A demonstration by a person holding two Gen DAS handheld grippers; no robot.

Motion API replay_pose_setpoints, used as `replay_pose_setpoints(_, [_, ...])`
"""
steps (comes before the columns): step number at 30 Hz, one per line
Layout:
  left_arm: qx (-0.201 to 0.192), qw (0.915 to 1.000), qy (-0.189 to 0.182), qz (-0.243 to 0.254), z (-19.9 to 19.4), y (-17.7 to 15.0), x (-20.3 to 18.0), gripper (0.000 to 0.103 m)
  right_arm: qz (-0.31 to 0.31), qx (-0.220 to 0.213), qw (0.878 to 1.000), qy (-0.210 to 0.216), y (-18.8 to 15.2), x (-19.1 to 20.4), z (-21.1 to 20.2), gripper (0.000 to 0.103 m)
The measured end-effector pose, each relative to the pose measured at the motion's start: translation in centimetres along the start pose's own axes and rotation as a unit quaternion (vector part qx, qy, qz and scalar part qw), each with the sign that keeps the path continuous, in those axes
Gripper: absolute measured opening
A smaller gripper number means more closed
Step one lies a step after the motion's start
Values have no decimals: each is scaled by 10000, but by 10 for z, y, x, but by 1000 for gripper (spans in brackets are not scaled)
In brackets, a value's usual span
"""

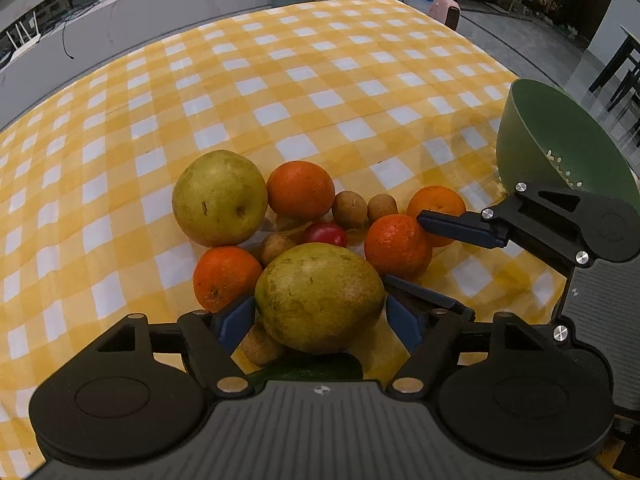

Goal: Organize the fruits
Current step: 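Grasp the large yellow-green pear with the left tool while the right tool grasps an orange, then carry the pear and orange into the green colander and lower them with both tools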

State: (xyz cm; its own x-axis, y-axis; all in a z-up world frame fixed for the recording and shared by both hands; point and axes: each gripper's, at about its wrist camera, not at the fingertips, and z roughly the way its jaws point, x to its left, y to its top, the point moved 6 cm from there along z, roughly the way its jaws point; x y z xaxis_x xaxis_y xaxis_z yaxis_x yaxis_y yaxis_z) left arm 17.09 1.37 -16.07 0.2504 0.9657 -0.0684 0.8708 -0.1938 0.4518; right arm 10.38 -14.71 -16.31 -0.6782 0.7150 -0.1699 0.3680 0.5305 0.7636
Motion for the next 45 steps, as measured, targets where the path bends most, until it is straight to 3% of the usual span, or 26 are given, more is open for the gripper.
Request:
replay_pose_setpoints(8, [-47,9999,108,-37,-3,-2,-3,80,45,20,10000,-34,-2,-4,-8,36])
replay_pose_setpoints(17, [-394,9989,138,-228,-29,-3,-9,80,373,-113,9991,-170,-2,-14,-37,35])
replay_pose_setpoints(24, [-729,9968,46,-320,-62,5,-23,80,577,-464,9967,-337,4,-28,-84,35])
replay_pose_setpoints(30, [-968,9948,-202,-232,-86,26,-51,80,980,-636,9911,-632,5,-62,-127,35])
replay_pose_setpoints(38, [-1086,9911,-562,529,-85,64,-120,80,1339,-250,9875,-792,-13,-122,-158,35])
replay_pose_setpoints(45, [-630,9836,-708,1532,-49,79,-177,80,1702,452,9831,-490,-47,-165,-141,35])
